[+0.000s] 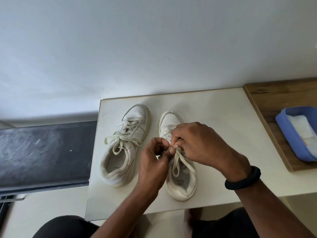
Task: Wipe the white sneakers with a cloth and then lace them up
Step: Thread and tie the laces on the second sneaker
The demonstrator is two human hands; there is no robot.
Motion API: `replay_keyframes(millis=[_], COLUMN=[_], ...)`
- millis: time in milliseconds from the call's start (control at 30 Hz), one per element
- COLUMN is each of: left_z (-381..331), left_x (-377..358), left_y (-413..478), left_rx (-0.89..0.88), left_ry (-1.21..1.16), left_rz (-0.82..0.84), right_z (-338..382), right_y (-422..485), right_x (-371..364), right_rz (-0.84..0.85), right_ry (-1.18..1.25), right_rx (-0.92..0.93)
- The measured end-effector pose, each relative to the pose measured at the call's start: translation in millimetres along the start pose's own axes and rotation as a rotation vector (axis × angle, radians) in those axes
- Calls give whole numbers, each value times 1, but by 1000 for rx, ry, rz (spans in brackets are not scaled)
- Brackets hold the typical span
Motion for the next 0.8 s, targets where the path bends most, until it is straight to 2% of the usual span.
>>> replay_keyframes(millis=[233, 433, 600, 800], left_z=[-4, -2, -1, -3], left_x=[-2, -1, -1, -3], left_y=[-6, -9, -11, -13], left_rx=[-51, -94, -108, -126], left_ry=[21, 96, 79, 62], left_rz=[-55, -113, -121, -121], right_z=[-14, -19, -16, -27], right_y=[2, -5, -7, -3], right_x=[-10, -12, -10, -13], right_rz=[25, 75, -3, -40], right_ry=[324, 376, 300, 457], right_rx=[-112, -175, -226, -255])
Point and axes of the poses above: each hand's wrist, its own y-axis towards the middle knuckle, its own x-axis out of the back of the hand, z = x × y, the point moved 7 cm from there along y, towards the middle knuckle, and after that the axes turned 11 degrees about z, right-handed, at the moved point
